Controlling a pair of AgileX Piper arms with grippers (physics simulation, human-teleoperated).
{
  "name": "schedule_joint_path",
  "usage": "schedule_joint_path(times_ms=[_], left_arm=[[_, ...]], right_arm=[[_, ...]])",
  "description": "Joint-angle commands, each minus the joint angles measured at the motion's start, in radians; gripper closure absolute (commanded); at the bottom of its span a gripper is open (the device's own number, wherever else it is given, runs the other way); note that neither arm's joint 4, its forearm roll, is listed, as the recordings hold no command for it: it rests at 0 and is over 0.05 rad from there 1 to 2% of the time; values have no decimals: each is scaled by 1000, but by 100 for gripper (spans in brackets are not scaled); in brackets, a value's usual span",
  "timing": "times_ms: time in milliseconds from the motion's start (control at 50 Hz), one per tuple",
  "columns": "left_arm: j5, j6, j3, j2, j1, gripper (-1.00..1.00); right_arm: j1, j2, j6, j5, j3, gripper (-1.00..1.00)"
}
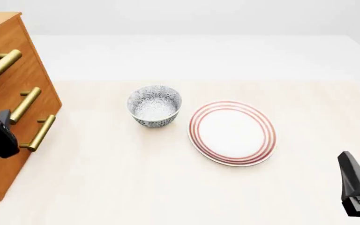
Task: Open the top drawer of the cabinet.
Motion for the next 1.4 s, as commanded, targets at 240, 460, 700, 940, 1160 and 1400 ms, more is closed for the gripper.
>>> schedule_joint_path(times_ms=[240, 460, 700, 940, 1160, 1400], left_arm=[[-95, 25, -40, 115, 42, -100], [-142, 34, -79, 205, 55, -100], [-198, 33, -113, 283, 73, -100], [-256, 35, -134, 357, 108, -100], [-294, 18, -139, 390, 160, -100], [-307, 10, -144, 402, 168, -100]], right_arm=[[0, 0, 0, 0, 0, -100], [0, 0, 0, 0, 0, -100], [0, 0, 0, 0, 0, -100], [0, 0, 0, 0, 0, -100], [0, 0, 0, 0, 0, -100], [0, 0, 0, 0, 0, -100]])
